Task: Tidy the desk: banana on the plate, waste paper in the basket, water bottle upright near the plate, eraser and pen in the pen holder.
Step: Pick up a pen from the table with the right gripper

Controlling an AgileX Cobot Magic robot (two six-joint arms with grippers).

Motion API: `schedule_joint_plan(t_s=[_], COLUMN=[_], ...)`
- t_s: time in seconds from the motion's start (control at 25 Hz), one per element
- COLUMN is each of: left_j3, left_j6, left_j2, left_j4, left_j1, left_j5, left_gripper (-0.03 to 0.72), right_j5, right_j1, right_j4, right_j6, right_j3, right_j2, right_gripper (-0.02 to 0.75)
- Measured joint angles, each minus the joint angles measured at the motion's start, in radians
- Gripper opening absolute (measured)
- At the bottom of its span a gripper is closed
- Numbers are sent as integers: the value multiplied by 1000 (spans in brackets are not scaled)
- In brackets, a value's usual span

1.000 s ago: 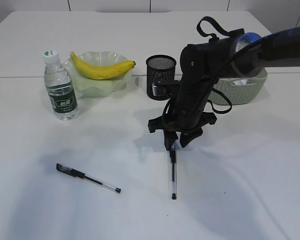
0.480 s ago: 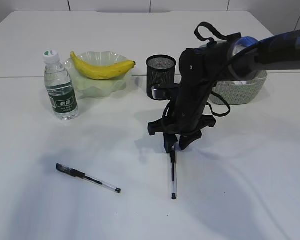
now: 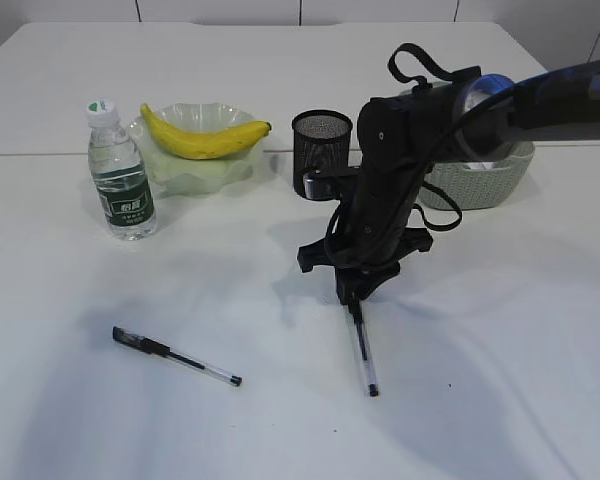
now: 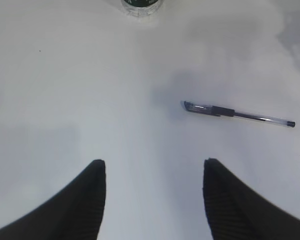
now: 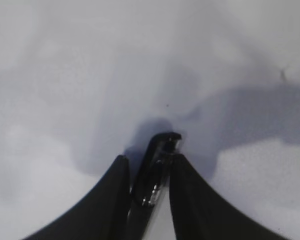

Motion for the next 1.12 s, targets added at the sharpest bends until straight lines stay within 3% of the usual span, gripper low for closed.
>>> schedule_joint_plan(t_s=[0.4, 1.12], left_j3=[0, 0], left_j6=[0, 0], left_j2=[0, 0], left_j4=[0, 0], left_j1=[0, 0], left_j5=[0, 0], left_gripper=[435, 435], right_j5=[9, -17], right_j1=[0, 0], right_j4=[-23, -52], right_j6=[-60, -112], right_j3=[0, 8], right_j2=[0, -146], right_gripper=[72, 62])
